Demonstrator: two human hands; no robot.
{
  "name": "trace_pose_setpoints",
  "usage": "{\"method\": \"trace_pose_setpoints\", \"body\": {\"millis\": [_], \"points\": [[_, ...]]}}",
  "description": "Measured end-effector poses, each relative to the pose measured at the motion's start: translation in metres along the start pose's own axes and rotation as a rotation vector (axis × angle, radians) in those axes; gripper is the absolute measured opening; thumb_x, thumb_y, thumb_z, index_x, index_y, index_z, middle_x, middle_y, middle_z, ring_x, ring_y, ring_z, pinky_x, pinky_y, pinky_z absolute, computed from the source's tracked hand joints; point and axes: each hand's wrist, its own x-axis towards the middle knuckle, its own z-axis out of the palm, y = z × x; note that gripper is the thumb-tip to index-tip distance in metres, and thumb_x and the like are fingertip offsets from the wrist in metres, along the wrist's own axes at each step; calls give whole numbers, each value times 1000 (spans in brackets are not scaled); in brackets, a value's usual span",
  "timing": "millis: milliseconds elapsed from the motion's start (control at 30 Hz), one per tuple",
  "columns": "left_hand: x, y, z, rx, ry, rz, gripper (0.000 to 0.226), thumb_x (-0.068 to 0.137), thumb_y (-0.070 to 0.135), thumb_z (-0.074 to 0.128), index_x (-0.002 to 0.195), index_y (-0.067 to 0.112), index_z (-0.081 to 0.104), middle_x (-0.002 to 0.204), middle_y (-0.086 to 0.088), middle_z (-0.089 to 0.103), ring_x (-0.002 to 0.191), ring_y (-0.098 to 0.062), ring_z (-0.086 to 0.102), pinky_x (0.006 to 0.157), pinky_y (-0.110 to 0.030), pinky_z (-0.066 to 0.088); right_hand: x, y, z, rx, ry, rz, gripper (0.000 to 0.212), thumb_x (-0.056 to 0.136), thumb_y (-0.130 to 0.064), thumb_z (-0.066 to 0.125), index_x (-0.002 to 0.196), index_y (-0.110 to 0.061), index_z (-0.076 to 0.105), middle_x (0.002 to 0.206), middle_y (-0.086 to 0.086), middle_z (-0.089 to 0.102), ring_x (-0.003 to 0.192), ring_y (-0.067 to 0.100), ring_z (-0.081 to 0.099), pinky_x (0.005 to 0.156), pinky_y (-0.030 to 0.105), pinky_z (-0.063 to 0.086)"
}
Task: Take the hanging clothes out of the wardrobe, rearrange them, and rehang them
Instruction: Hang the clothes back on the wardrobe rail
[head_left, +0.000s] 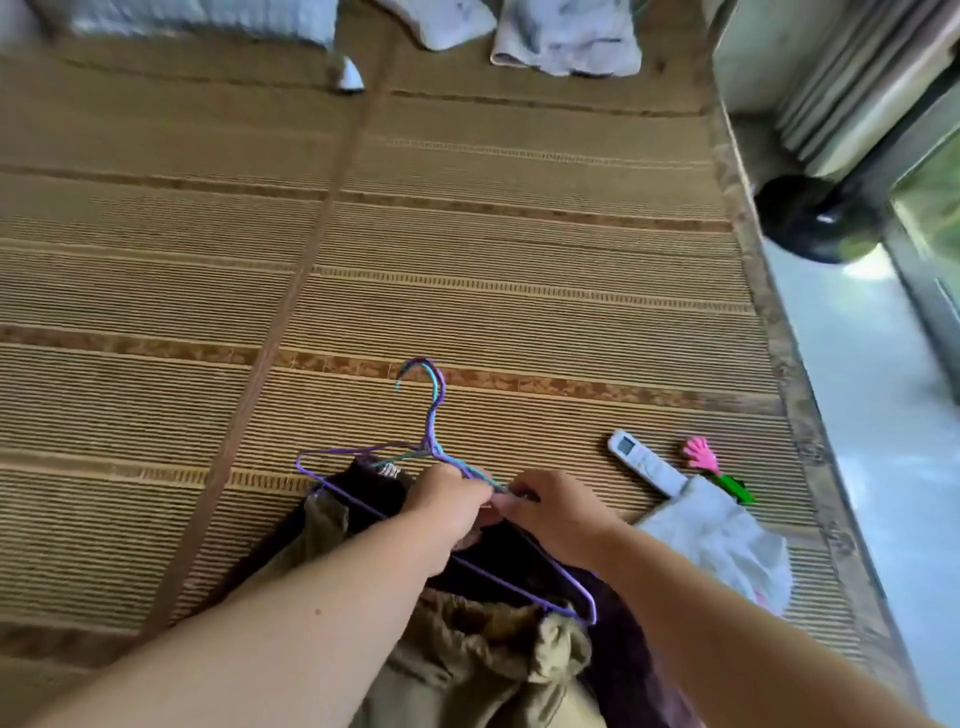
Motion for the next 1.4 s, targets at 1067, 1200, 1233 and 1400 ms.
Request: {"method": "trace_pose_setpoints", "body": {"millis": [1067,1200,1233,1400], "points": [[-444,29,-429,-675,662,577,11,88,12,61,92,21,62,73,8,71,62,-3,67,65,-22,44,-239,-549,21,-140,-71,-1042,19,84,-37,66,73,-24,57,59,-10,55,51,-3,46,53,12,36],[-453,-15,-498,-657,730,569,8,87,12,64,88,20,63,86,-2,70,77,-14,65,67,-25,46,-259,-600,92,-160,-167,-1066,28,67,-33,80,81,-22,59,68,-7,62,59,-1,52,57,15,39],[-456,-29,-520,-623,749,556,6,86,15,63,88,20,63,88,-3,71,79,-15,66,65,-24,47,-263,-616,115,-174,-156,-1087,27,66,-30,80,79,-22,58,66,-7,61,55,-4,50,54,12,37],[-488,-103,-634,-260,847,443,22,84,40,62,72,22,63,67,10,67,54,-7,61,43,-13,40,-275,-689,216,-168,-183,-1099,18,73,-23,73,66,-22,56,52,-9,55,45,-2,45,51,15,37]]}}
